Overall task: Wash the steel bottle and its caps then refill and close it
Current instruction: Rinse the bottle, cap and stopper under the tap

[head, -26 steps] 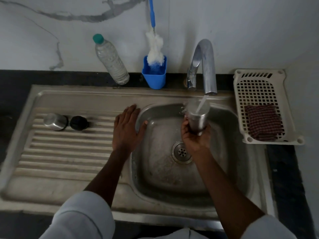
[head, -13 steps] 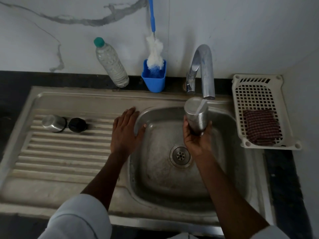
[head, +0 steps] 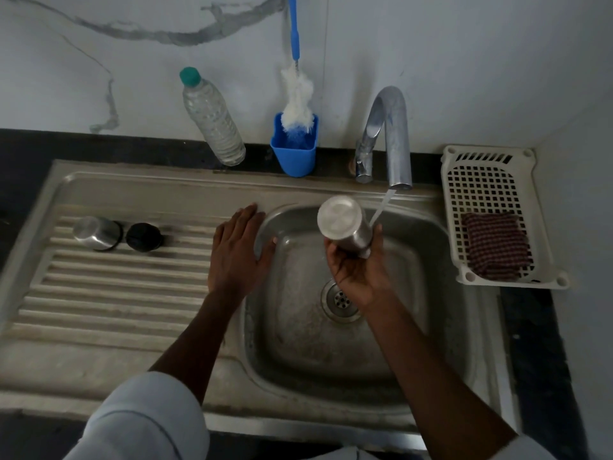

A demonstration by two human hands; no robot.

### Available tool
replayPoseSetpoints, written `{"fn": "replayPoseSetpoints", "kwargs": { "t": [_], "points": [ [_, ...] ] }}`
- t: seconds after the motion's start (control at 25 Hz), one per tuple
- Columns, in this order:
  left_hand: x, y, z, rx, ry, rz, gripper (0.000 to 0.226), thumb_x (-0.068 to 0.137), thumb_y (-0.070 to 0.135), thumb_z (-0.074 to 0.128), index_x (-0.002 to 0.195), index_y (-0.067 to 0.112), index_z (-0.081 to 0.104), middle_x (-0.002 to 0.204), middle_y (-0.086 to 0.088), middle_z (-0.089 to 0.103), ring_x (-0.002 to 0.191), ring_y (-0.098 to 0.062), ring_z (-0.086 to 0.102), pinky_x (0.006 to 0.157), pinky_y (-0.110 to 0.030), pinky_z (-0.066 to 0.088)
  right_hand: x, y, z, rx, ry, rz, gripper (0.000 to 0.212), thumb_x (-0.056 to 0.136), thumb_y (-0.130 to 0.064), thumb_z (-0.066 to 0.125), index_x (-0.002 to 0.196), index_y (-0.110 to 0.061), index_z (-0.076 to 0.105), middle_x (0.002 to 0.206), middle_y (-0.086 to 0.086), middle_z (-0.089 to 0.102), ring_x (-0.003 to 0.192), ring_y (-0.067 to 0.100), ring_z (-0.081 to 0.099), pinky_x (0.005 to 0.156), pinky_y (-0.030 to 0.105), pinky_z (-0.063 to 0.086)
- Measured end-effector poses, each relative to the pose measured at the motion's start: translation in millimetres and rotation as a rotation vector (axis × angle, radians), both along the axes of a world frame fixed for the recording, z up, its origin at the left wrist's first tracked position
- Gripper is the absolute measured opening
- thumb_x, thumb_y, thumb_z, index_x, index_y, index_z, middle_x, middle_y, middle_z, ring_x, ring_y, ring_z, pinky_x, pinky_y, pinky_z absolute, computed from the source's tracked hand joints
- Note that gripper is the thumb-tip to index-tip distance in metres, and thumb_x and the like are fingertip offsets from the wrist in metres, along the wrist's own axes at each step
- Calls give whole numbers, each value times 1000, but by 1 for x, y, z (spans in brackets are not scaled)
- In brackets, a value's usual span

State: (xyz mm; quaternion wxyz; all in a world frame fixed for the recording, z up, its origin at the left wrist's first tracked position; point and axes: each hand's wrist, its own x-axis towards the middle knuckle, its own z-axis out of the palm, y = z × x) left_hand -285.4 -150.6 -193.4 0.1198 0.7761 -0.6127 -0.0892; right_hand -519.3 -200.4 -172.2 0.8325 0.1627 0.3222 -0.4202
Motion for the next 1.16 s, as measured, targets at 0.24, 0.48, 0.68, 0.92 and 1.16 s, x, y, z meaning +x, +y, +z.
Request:
{"fn": "replayPoseSetpoints", "kwargs": {
  "t": [0.24, 0.48, 0.68, 0.92, 1.16],
  "points": [
    [1, 1, -3, -19, -10, -8, 67, 101, 62, 39, 153, 21, 48, 166, -1, 39, 152, -24, 36, 122, -51, 32, -16, 32, 8, -58, 284, 250, 71, 86, -60, 69, 138, -13, 61, 129, 18, 70, 114, 34, 69, 96, 50, 58],
    [1, 1, 0, -1, -15, -18, 67, 101, 61, 41, 155, 21, 44, 166, -2, 37, 152, -24, 35, 123, -51, 30, -37, 52, 6, -394, 904, 641, 54, 81, -53, 80, 128, -37, 60, 120, 0, 74, 102, 22, 75, 85, 48, 62],
    [0, 1, 0, 20, -29, -20, 64, 103, 60, 43, 155, 22, 43, 167, -1, 35, 153, -23, 33, 124, -49, 29, -23, 32, -1, -457, 1126, 538, 69, 71, -53, 88, 131, -37, 59, 115, -5, 73, 102, 20, 73, 90, 47, 61],
    [-1, 2, 2, 19, -25, -14, 64, 102, 57, 49, 155, 21, 44, 168, -2, 35, 154, -23, 32, 125, -48, 28, -50, 46, -5, -552, 1562, 652, 65, 68, -55, 84, 125, -40, 56, 112, -10, 68, 99, 13, 68, 84, 35, 56],
    [1, 1, 2, -5, -19, -26, 64, 101, 58, 45, 153, 21, 46, 166, -2, 38, 152, -25, 36, 122, -49, 31, -53, 37, -6, -558, 1397, 567, 64, 67, -32, 95, 123, -34, 65, 108, -12, 74, 95, 4, 71, 85, 30, 58]
  ]
}}
